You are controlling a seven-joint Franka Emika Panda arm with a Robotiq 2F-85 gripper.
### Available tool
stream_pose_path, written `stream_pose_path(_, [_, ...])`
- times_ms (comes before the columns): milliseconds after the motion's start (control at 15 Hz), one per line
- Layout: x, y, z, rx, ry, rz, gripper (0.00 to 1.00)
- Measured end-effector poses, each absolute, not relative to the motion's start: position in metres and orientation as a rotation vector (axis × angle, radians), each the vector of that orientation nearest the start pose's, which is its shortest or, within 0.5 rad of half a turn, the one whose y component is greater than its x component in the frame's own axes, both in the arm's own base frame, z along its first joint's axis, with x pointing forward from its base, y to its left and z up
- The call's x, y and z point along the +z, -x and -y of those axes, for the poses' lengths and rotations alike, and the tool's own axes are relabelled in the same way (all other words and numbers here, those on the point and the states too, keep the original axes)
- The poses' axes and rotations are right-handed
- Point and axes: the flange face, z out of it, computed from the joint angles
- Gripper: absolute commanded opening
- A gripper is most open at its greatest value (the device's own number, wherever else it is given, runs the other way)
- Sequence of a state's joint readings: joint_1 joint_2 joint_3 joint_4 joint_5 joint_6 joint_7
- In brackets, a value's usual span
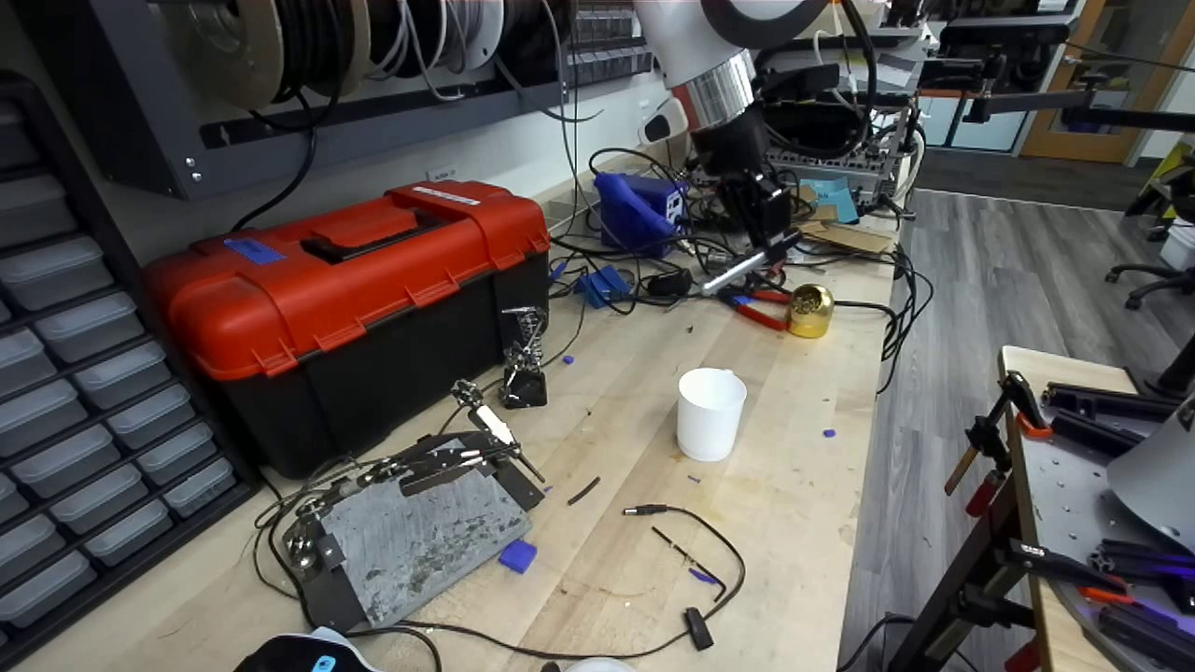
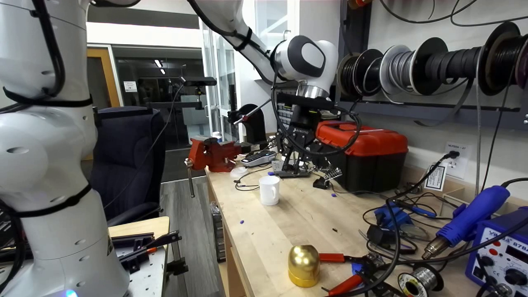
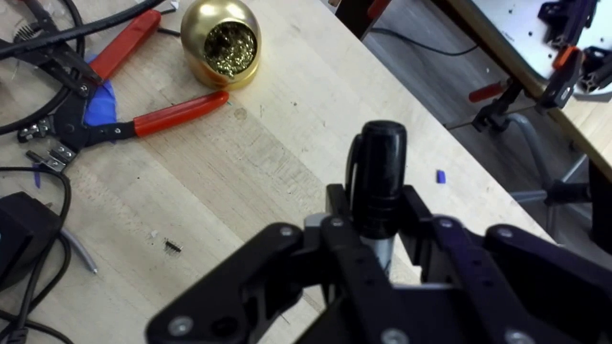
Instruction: Put the marker inside the cup
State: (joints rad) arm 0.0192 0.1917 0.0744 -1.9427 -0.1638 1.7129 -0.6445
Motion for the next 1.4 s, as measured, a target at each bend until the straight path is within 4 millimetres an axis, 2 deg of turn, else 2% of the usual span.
stream_pose_path(400, [0.359, -0.541, -0.05, 0.776, 2.737, 1.39, 0.07])
stream_pose_path(933, [0.342, -0.54, -0.09, 0.838, 2.661, 1.542, 0.07])
stream_pose_path(1400, [0.33, -0.547, -0.128, 1.027, 2.594, 1.697, 0.07])
